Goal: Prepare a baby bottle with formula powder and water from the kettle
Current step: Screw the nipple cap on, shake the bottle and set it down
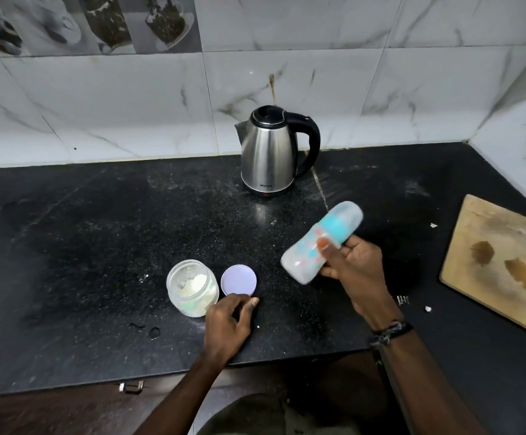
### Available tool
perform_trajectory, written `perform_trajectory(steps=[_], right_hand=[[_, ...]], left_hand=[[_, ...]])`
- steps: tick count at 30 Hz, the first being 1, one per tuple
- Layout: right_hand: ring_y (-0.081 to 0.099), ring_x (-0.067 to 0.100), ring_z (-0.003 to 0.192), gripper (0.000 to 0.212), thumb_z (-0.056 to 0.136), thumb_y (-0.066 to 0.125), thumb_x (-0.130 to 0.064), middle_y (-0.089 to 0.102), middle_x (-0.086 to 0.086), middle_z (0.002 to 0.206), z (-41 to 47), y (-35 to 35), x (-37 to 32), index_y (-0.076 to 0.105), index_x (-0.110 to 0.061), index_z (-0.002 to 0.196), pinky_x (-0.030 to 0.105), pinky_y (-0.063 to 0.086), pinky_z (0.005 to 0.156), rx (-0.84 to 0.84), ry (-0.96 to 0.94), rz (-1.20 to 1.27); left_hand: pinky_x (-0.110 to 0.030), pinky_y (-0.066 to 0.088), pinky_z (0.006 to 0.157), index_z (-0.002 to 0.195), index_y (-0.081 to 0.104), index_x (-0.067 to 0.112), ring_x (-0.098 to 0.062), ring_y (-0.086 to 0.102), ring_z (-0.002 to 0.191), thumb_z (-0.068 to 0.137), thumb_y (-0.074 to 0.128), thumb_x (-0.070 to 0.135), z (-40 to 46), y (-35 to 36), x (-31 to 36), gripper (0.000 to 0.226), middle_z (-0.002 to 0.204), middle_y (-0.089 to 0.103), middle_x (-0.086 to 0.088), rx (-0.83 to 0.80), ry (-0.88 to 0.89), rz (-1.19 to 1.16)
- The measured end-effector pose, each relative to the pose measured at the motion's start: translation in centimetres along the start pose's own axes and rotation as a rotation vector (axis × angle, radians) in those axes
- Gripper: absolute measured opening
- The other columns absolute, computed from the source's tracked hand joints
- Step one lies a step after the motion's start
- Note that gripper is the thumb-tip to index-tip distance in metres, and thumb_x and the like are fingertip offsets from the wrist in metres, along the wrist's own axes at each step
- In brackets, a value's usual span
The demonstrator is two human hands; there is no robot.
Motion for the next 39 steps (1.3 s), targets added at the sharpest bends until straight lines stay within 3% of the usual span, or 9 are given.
perform_trajectory(steps=[5, 8, 12, 17, 22, 26, 29, 35, 39], right_hand=[[0.074, 0.022, 0.094, 0.047, 0.075, 0.067, -0.036, 0.077, 0.006, 0.101, -0.4, -0.2, 0.2, 0.064, -0.006, 0.110, 0.036, 0.062, 0.070, -0.002, 0.007, 0.184], [0.075, 0.025, 0.093, 0.044, 0.070, 0.076, -0.031, 0.077, 0.010, 0.100, 0.0, -0.2, 0.3, 0.067, -0.008, 0.107, 0.040, 0.063, 0.071, -0.010, -0.026, -0.038], [0.075, 0.023, 0.091, 0.066, 0.054, 0.087, -0.056, 0.077, 0.009, 0.100, -0.4, -0.2, 0.4, 0.071, -0.011, 0.100, 0.041, 0.063, 0.071, -0.008, -0.015, 0.144], [0.076, 0.020, 0.084, 0.049, 0.068, 0.078, -0.027, 0.078, 0.009, 0.093, -0.3, -0.3, -0.4, 0.068, 0.000, 0.108, 0.033, 0.063, 0.066, 0.006, -0.062, -0.049], [0.075, 0.021, 0.092, 0.063, 0.062, 0.080, -0.051, 0.077, 0.005, 0.099, -0.6, -0.9, -0.4, 0.067, -0.008, 0.107, 0.041, 0.063, 0.074, 0.011, -0.058, 0.236], [0.076, 0.017, 0.080, 0.068, 0.060, 0.087, -0.042, 0.079, 0.003, 0.087, -0.7, -0.3, -0.4, 0.068, 0.001, 0.108, 0.030, 0.062, 0.063, -0.038, -0.068, -0.041], [0.075, 0.021, 0.091, 0.086, 0.043, 0.092, -0.060, 0.077, 0.006, 0.099, -1.1, -0.3, -0.4, 0.068, -0.008, 0.106, 0.034, 0.061, 0.067, -0.054, -0.026, 0.159], [0.076, 0.022, 0.086, 0.048, 0.064, 0.086, -0.039, 0.077, 0.014, 0.098, -0.6, -0.1, -0.4, 0.070, -0.012, 0.100, 0.033, 0.062, 0.064, -0.070, -0.073, -0.065], [0.074, 0.022, 0.096, 0.071, 0.057, 0.085, -0.054, 0.077, 0.006, 0.104, -0.6, -0.2, -0.4, 0.066, -0.009, 0.108, 0.035, 0.061, 0.070, -0.040, -0.032, 0.239]], left_hand=[[-0.037, 0.055, 0.062, 0.084, 0.080, 0.015, -0.011, 0.069, 0.067, 0.094, 0.064, 0.042, 0.1, 0.0, 0.2, 0.033, 0.077, 0.076, 0.007, 0.002, -0.001, 0.011], [-0.037, 0.054, 0.061, 0.084, 0.080, 0.015, -0.010, 0.068, 0.066, 0.094, 0.064, 0.042, 0.1, 0.0, 0.1, 0.033, 0.076, 0.076, 0.007, -0.003, -0.006, 0.009], [-0.038, 0.054, 0.062, 0.084, 0.080, 0.015, -0.011, 0.069, 0.067, 0.093, 0.064, 0.043, 0.0, -0.1, 0.1, 0.033, 0.077, 0.076, 0.007, 0.001, -0.001, 0.005], [-0.038, 0.054, 0.062, 0.084, 0.080, 0.015, -0.011, 0.068, 0.066, 0.093, 0.065, 0.042, 0.1, -0.1, 0.1, 0.033, 0.076, 0.076, 0.007, 0.003, 0.000, 0.006], [-0.039, 0.053, 0.061, 0.083, 0.079, 0.015, -0.014, 0.068, 0.064, 0.094, 0.064, 0.043, 0.1, -0.1, 0.3, 0.034, 0.074, 0.075, 0.005, -0.001, 0.006, 0.013], [-0.039, 0.054, 0.060, 0.083, 0.079, 0.015, -0.014, 0.068, 0.065, 0.094, 0.064, 0.043, 0.1, -0.1, 0.0, 0.033, 0.074, 0.075, 0.006, -0.002, -0.006, -0.004], [-0.040, 0.055, 0.059, 0.082, 0.078, 0.016, -0.014, 0.068, 0.064, 0.094, 0.065, 0.041, 0.1, 0.0, 0.0, 0.031, 0.073, 0.074, 0.006, -0.004, -0.006, -0.021], [-0.039, 0.054, 0.059, 0.084, 0.079, 0.015, -0.012, 0.067, 0.065, 0.094, 0.065, 0.041, 0.1, -0.1, -0.1, 0.032, 0.075, 0.075, 0.006, 0.000, -0.004, -0.017], [-0.040, 0.054, 0.059, 0.082, 0.079, 0.015, -0.013, 0.067, 0.064, 0.095, 0.065, 0.041, 0.1, 0.0, 0.0, 0.032, 0.074, 0.074, 0.006, -0.002, -0.010, -0.009]])
Point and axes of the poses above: each hand's wrist, its own z-axis towards the middle knuckle, its own y-axis out of the palm, x = y × z, the point moved 6 cm from there along z, towards the middle knuckle
